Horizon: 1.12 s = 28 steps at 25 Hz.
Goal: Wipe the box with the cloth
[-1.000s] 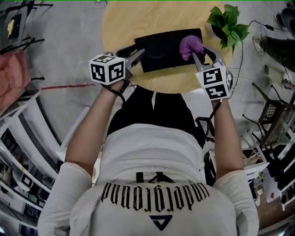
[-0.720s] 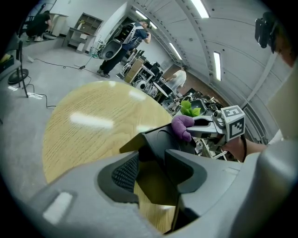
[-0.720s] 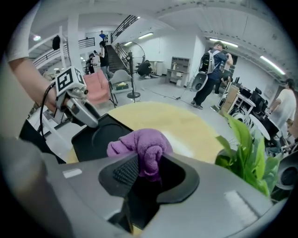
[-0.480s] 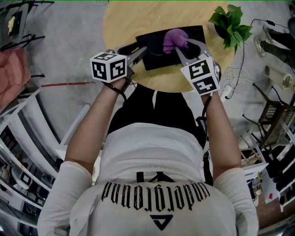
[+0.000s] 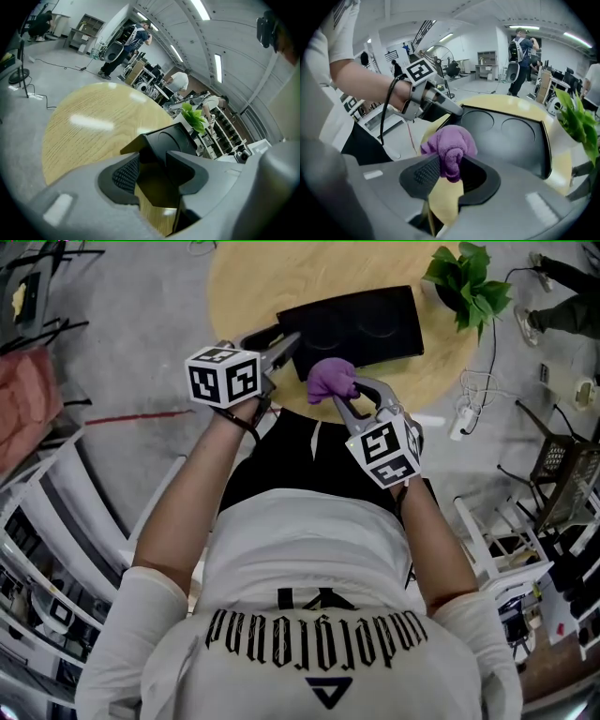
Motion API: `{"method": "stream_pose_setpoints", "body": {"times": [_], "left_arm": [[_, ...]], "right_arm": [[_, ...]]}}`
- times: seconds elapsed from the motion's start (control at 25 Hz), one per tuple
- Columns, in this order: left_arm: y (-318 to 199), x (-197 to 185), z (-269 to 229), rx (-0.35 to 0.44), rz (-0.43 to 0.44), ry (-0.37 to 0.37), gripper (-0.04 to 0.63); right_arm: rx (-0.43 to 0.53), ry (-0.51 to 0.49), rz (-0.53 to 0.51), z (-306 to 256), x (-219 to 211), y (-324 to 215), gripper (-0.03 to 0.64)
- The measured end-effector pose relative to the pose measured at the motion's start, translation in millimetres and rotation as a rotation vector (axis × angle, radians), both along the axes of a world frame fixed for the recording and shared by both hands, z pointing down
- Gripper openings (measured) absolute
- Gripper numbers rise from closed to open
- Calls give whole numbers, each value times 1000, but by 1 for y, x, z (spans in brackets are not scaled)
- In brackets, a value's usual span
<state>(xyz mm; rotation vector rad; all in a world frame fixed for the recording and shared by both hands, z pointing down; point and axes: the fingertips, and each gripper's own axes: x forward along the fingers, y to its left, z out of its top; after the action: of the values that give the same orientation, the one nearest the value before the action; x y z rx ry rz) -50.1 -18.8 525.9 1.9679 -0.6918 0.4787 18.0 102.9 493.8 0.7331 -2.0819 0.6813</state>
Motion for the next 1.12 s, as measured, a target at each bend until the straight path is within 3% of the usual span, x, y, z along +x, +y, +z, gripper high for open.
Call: {"method": "stream_pose_setpoints", "body": {"times": [0.28, 0.44, 0.6, 0.88, 1.12], "left_arm": [[1, 0, 1, -1, 23, 4, 196], [2, 1, 0, 0, 29, 7, 198], [2, 0, 1, 6, 19, 4, 198], [2, -1, 0, 14, 9, 11, 198], [4, -3, -2, 18, 12, 17, 198]], "right_arm": [[-119, 11, 143, 28, 30, 28, 109], [-121, 24, 221, 38, 45, 17, 107], [-118, 5, 199, 43, 22, 10, 107], [-163, -62, 73, 40, -53, 28, 106], [-125, -76, 144, 30, -31, 16, 106]]}}
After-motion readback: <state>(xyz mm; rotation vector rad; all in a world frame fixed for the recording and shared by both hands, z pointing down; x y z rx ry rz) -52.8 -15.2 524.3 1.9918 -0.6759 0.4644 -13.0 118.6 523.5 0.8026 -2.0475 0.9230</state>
